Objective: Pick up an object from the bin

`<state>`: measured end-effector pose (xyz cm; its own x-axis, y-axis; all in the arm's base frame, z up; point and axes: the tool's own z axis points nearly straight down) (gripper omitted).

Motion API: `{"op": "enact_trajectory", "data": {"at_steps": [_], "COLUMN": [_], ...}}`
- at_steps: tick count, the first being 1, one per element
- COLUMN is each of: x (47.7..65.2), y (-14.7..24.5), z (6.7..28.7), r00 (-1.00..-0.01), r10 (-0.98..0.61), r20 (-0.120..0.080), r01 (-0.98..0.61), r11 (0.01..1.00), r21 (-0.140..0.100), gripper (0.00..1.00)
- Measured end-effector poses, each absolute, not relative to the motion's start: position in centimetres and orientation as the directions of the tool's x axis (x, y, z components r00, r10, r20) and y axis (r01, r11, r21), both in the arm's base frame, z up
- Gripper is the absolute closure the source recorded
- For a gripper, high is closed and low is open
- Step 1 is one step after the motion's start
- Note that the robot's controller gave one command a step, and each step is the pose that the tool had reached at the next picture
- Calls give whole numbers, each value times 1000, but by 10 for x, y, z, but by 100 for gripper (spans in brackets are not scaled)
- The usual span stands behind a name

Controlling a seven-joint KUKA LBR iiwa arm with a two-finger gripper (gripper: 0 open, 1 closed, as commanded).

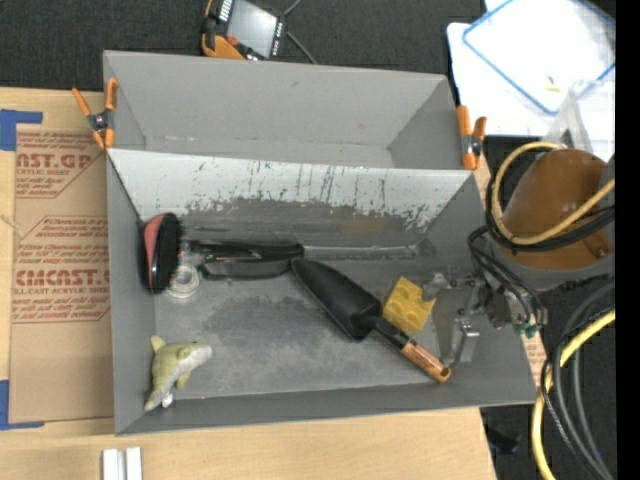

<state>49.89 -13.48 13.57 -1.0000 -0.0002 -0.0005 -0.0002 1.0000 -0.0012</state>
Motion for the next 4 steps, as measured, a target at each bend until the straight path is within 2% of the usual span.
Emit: {"op": "enact_trajectory", "data": {"at_steps": [1, 2, 3, 4], "x": [499, 501, 552, 513], "y": [-135, -120, -127, -115], "z": [136, 117, 119, 76], "r00": [-1000, -1000, -959, -1000], "r10": [0, 23, -283, 28], "r20": [0, -5, -6, -1], "r01": [0, 23, -283, 28], "r11": [1000, 1000, 959, 1000], "r21": [-1, -2, -5, 0], "gripper": [0, 0, 0, 0]}}
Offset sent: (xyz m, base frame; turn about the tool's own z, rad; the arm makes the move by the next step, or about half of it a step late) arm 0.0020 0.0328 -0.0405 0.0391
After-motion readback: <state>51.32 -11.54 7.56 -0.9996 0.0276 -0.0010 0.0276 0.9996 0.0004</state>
